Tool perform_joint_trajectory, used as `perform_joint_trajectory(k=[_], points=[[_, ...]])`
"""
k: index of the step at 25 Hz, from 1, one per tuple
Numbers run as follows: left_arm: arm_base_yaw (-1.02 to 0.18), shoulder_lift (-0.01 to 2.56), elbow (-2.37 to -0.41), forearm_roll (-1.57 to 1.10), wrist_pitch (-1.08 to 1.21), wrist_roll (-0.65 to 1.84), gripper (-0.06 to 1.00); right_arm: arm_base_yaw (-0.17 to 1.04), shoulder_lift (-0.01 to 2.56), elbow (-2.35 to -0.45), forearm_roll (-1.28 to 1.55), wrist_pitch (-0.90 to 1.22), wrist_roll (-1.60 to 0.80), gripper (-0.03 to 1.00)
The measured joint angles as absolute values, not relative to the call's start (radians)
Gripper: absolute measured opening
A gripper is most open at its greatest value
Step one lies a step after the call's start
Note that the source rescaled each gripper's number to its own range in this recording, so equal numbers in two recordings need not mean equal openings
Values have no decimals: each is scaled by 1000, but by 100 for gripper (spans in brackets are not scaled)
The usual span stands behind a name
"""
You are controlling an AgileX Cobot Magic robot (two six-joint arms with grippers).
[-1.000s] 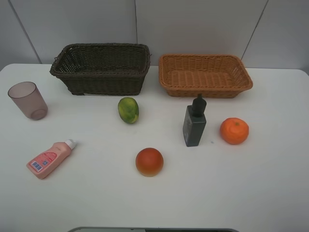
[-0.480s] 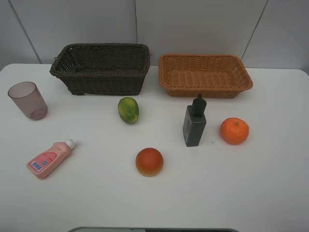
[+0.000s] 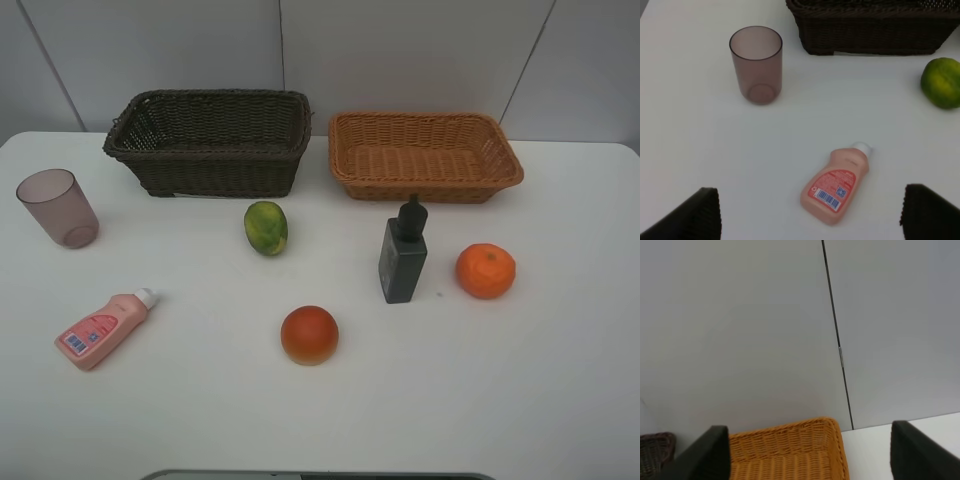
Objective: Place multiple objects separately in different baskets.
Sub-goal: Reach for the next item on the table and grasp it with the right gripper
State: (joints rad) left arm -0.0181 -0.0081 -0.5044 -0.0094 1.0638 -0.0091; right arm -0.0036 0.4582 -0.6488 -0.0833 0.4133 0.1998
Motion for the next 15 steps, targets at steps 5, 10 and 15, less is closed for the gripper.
perform_joint_trajectory(k=[5, 10, 15], points=[[-18, -8, -504, -9, 1064, -9, 92, -4, 494, -649, -78, 350, 200, 53], [-18, -8, -504, -9, 1064, -9, 92, -4, 555, -650, -77, 325, 200, 53], [-18, -8, -504, -9, 1063, -9, 92, -4, 669, -652, -77, 326, 199, 53]])
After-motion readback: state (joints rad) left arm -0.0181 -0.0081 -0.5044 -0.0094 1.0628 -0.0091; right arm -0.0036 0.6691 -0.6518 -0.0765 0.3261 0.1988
